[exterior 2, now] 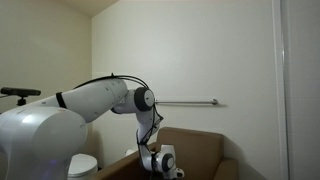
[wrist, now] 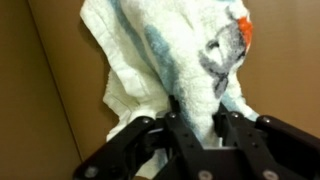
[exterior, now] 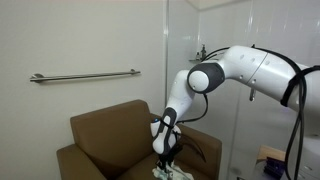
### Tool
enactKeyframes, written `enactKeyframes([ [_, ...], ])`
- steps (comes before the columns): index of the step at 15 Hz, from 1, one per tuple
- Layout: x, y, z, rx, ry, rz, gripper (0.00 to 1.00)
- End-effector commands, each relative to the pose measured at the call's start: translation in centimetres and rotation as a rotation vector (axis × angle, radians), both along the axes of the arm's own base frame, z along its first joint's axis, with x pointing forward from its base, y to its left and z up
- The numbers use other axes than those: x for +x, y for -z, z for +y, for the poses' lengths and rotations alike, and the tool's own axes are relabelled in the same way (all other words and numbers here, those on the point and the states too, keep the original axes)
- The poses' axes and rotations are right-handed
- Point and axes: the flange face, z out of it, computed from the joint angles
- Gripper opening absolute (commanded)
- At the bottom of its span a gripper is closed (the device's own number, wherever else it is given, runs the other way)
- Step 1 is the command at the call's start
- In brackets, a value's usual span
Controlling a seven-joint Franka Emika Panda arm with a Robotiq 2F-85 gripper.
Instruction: Use the towel to wipe the seat of the sofa.
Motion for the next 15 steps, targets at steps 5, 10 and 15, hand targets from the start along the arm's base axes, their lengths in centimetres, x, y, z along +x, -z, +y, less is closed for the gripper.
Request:
enactKeyframes([
  [5,1.0,-5.0,2.2,0.020,-0.077,-0.070,0.92],
  [10,0.1,-10.9,2.1,0.041,-0.082,0.003,1.00],
  [15,1.0,-12.0,3.6,0.078,-0.121,-0.002,1.00],
])
